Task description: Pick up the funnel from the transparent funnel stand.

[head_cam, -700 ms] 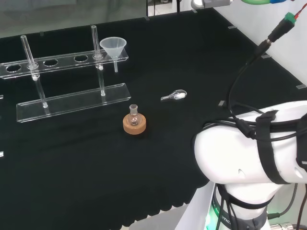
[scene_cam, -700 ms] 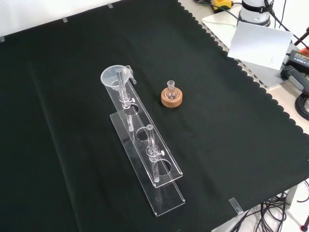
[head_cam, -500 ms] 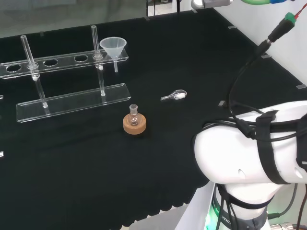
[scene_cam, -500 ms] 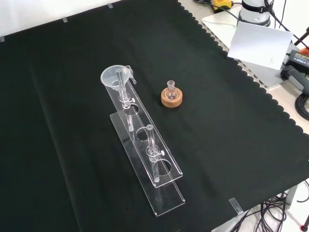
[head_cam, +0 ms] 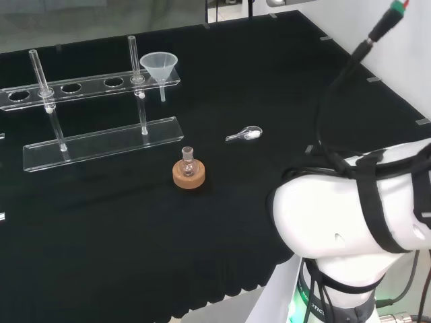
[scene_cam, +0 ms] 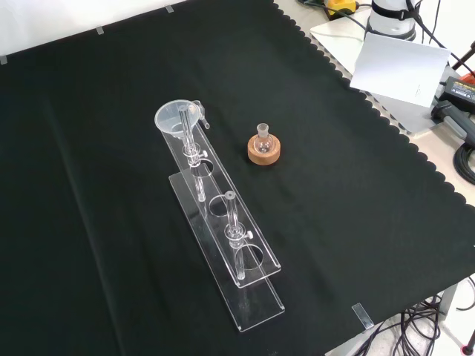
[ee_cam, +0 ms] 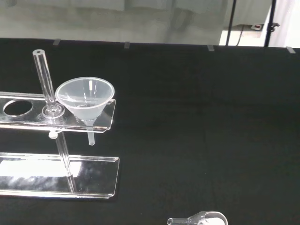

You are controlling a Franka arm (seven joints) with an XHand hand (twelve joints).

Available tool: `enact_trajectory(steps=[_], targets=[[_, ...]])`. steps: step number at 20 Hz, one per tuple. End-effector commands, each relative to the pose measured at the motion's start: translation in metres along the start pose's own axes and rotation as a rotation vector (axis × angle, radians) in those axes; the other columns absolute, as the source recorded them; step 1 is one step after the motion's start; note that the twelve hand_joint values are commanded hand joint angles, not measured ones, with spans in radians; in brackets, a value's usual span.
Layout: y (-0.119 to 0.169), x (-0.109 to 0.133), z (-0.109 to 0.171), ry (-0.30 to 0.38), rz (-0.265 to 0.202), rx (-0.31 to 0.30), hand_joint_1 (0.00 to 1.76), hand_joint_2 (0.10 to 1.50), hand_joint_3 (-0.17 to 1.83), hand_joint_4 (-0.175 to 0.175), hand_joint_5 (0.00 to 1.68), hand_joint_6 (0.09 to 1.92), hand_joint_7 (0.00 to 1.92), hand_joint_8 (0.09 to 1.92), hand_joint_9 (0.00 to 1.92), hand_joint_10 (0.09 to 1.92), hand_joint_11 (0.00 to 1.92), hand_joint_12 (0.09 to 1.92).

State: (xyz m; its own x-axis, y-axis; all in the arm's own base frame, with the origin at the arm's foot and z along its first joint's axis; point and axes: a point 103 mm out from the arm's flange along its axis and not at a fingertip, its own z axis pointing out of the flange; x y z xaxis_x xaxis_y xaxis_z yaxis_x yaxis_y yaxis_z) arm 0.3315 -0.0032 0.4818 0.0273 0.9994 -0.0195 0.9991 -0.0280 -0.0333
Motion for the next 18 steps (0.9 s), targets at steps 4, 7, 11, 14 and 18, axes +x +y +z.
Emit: enact_trajectory(steps=[4, 7, 11, 14, 18], targets=[[0.049, 0.013, 0.009, -0.069, -0.136, 0.049, 0.35, 0.58, 0.04, 0.079, 0.00, 0.09, 0.00, 0.09, 0.00, 0.09, 0.00, 0.90], [0.065, 0.020, 0.016, -0.071, -0.154, 0.062, 0.37, 0.58, 0.03, 0.070, 0.00, 0.09, 0.00, 0.09, 0.00, 0.09, 0.00, 0.94], [0.085, 0.028, 0.025, -0.090, -0.164, 0.081, 0.37, 0.58, 0.02, 0.062, 0.00, 0.09, 0.00, 0.09, 0.00, 0.09, 0.00, 1.00], [0.099, 0.031, 0.031, -0.092, -0.177, 0.097, 0.37, 0.59, 0.02, 0.055, 0.00, 0.09, 0.00, 0.09, 0.00, 0.09, 0.00, 1.04], [0.121, 0.034, 0.040, -0.049, -0.193, 0.124, 0.51, 0.65, 0.04, 0.025, 0.00, 0.09, 0.06, 0.09, 0.03, 0.09, 0.00, 1.09]])
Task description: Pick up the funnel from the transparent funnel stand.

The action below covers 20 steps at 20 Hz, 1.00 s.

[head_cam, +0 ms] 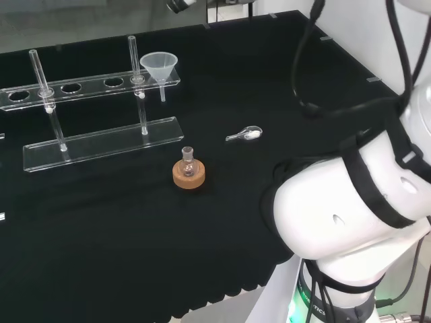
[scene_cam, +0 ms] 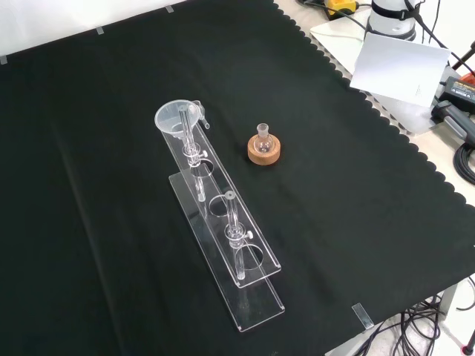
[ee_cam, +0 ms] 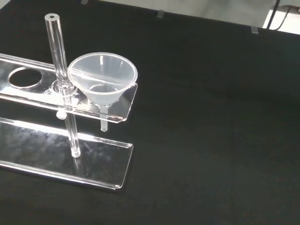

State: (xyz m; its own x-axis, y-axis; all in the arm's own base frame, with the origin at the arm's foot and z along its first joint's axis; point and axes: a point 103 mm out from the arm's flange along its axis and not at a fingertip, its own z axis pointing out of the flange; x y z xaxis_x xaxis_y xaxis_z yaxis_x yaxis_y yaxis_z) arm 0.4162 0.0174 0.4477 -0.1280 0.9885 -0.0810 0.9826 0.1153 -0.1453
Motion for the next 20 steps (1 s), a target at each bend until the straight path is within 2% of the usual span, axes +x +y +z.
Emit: enact_trajectory(steps=[1, 3, 7, 20], targets=[[0.043, 0.007, 0.006, 0.015, -0.051, 0.016, 0.55, 0.66, 0.05, 0.020, 0.00, 0.09, 0.07, 0.09, 0.03, 0.09, 0.00, 1.09], [0.056, 0.010, 0.010, 0.006, -0.059, 0.020, 0.60, 0.67, 0.05, 0.013, 0.00, 0.09, 0.08, 0.09, 0.05, 0.09, 0.00, 1.10], [0.077, 0.015, 0.019, -0.010, -0.085, 0.044, 0.58, 0.64, 0.04, 0.003, 0.00, 0.09, 0.10, 0.09, 0.06, 0.09, 0.00, 1.10], [0.122, 0.016, 0.057, -0.037, -0.145, 0.280, 0.50, 0.61, 0.02, -0.002, 0.00, 0.09, 0.09, 0.09, 0.05, 0.09, 0.00, 1.10]])
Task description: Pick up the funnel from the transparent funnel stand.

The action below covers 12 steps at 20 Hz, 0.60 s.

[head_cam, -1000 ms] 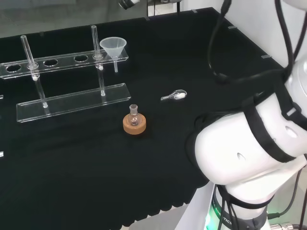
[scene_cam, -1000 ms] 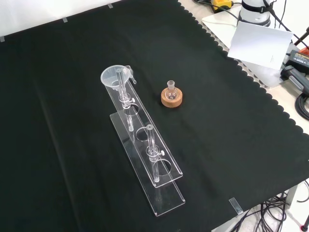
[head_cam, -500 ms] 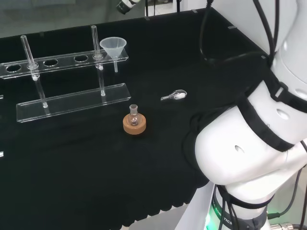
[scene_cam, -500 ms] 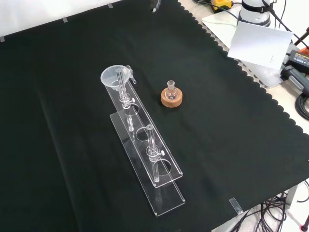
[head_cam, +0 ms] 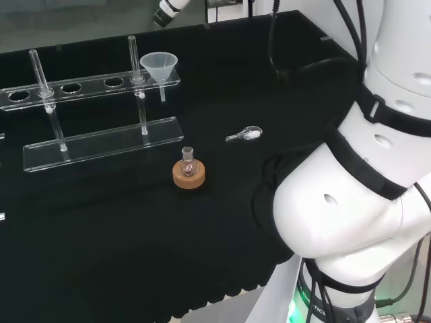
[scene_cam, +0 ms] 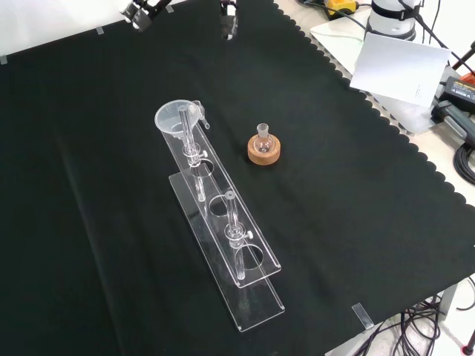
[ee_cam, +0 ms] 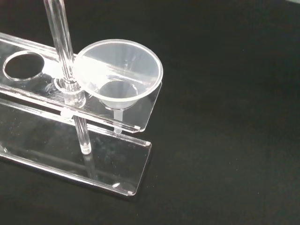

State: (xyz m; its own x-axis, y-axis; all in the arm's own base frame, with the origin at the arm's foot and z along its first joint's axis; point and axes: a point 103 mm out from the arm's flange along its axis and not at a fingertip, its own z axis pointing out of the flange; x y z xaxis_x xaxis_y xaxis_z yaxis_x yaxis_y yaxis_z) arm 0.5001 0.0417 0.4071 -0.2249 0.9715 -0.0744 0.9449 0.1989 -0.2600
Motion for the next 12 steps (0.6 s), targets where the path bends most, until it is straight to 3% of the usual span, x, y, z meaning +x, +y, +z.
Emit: enact_trajectory(steps=[1, 12], targets=[[0.038, -0.004, 0.029, -0.025, -0.051, 0.186, 0.50, 0.61, 0.02, -0.002, 0.00, 0.09, 0.09, 0.09, 0.04, 0.09, 0.00, 1.10], [0.070, 0.012, 0.050, -0.044, -0.050, 0.251, 0.50, 0.62, 0.01, 0.002, 0.00, 0.09, 0.06, 0.09, 0.01, 0.09, 0.00, 1.01]])
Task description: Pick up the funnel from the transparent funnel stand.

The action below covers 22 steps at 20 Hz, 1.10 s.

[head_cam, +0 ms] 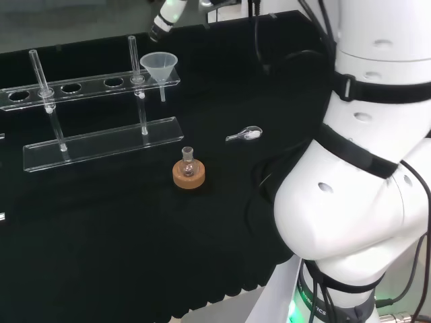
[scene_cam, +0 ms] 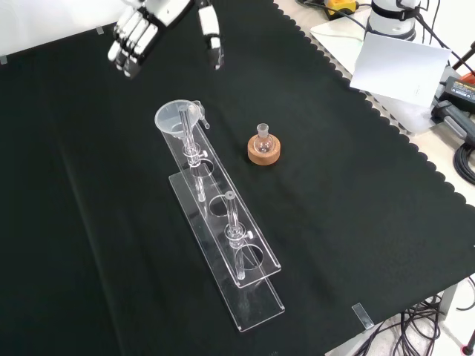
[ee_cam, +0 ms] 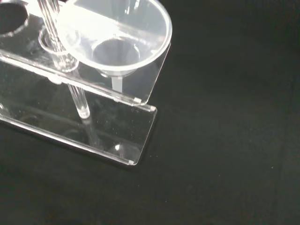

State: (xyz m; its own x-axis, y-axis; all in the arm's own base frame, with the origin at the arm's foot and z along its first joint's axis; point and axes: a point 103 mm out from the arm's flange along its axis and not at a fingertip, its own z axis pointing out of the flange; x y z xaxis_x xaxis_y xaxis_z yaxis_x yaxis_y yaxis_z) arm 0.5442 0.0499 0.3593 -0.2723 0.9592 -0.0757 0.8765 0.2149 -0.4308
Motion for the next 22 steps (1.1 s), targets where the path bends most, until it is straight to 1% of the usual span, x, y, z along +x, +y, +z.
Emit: enact_trajectory(steps=[1, 6, 14, 17, 22], targets=[[0.020, 0.011, 0.013, -0.029, -0.003, 0.074, 0.51, 0.62, 0.01, 0.002, 0.00, 0.09, 0.06, 0.09, 0.01, 0.09, 0.00, 1.01], [0.031, 0.018, 0.025, -0.028, -0.003, 0.088, 0.51, 0.62, 0.01, 0.002, 0.00, 0.09, 0.05, 0.09, 0.00, 0.09, 0.00, 0.98], [0.045, 0.021, 0.038, -0.026, 0.005, 0.117, 0.51, 0.62, 0.01, 0.000, 0.00, 0.09, 0.04, 0.10, 0.00, 0.09, 0.00, 0.96], [0.054, 0.018, 0.043, -0.027, 0.021, 0.137, 0.51, 0.63, 0.01, 0.000, 0.00, 0.09, 0.03, 0.10, 0.00, 0.09, 0.00, 0.94], [0.060, 0.017, 0.055, -0.027, 0.023, 0.180, 0.51, 0.63, 0.01, -0.001, 0.00, 0.09, 0.04, 0.13, 0.01, 0.09, 0.00, 0.90]])
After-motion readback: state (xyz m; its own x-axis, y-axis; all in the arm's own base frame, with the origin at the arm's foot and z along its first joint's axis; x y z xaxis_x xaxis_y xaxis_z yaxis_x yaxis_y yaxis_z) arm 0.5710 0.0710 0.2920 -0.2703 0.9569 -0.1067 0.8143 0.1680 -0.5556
